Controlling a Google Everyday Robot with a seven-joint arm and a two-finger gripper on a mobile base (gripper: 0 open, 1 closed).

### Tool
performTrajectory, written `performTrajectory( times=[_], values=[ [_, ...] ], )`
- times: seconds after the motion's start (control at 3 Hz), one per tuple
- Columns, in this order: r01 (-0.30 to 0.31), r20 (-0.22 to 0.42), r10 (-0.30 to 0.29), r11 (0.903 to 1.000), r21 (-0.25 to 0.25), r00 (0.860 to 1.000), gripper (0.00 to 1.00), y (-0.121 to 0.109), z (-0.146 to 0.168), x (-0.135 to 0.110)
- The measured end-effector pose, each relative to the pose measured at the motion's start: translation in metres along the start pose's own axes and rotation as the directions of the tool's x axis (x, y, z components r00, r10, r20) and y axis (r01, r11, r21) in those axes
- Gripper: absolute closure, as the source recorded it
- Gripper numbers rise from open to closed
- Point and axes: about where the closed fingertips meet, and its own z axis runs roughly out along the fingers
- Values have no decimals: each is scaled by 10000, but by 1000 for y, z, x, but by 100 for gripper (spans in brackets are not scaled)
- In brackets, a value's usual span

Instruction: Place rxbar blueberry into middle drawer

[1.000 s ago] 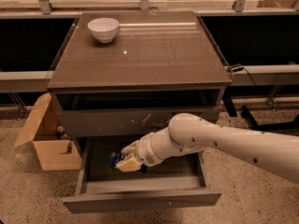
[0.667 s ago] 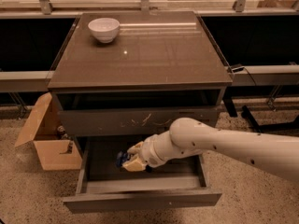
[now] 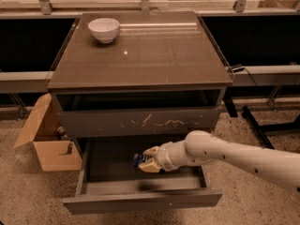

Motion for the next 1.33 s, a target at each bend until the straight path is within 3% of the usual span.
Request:
performTrajectory(
  times=[0.67, 1.0, 1.33],
  values=[
    [-633, 403, 631, 9980, 47, 9972, 100, -41, 19, 47],
    [-1084, 676, 1079, 9941, 44, 9919, 86, -61, 26, 62],
    [-1560, 963, 1545, 9877, 80, 9833, 55, -78, 30, 75]
  ],
)
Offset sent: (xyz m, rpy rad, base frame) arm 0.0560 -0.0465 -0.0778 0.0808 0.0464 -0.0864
